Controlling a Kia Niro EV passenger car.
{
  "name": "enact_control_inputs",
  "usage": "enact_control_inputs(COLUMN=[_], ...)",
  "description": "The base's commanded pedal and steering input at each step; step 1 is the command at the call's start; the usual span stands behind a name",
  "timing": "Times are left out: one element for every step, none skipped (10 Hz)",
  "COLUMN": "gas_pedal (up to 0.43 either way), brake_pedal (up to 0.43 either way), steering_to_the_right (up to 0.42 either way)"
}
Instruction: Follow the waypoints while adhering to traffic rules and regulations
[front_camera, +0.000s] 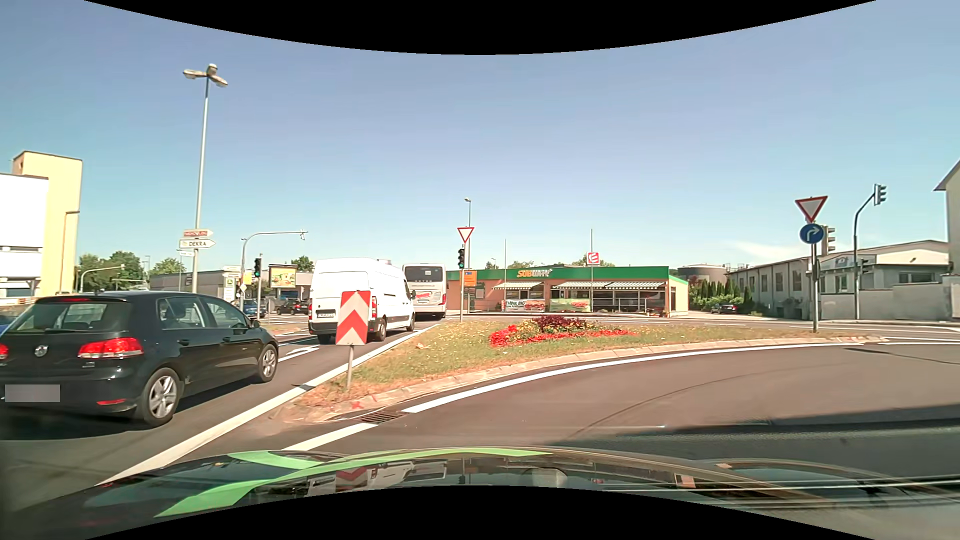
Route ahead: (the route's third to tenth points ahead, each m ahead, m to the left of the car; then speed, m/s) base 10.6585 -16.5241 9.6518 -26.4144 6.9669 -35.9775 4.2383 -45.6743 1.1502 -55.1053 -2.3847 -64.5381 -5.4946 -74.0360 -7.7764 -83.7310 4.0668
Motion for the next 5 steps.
enact_control_inputs(gas_pedal=[0.130,0.130,0.130,0.130,0.130], brake_pedal=[0.000,0.000,0.000,0.000,0.000], steering_to_the_right=[0.309,0.326,0.335,0.338,0.338])
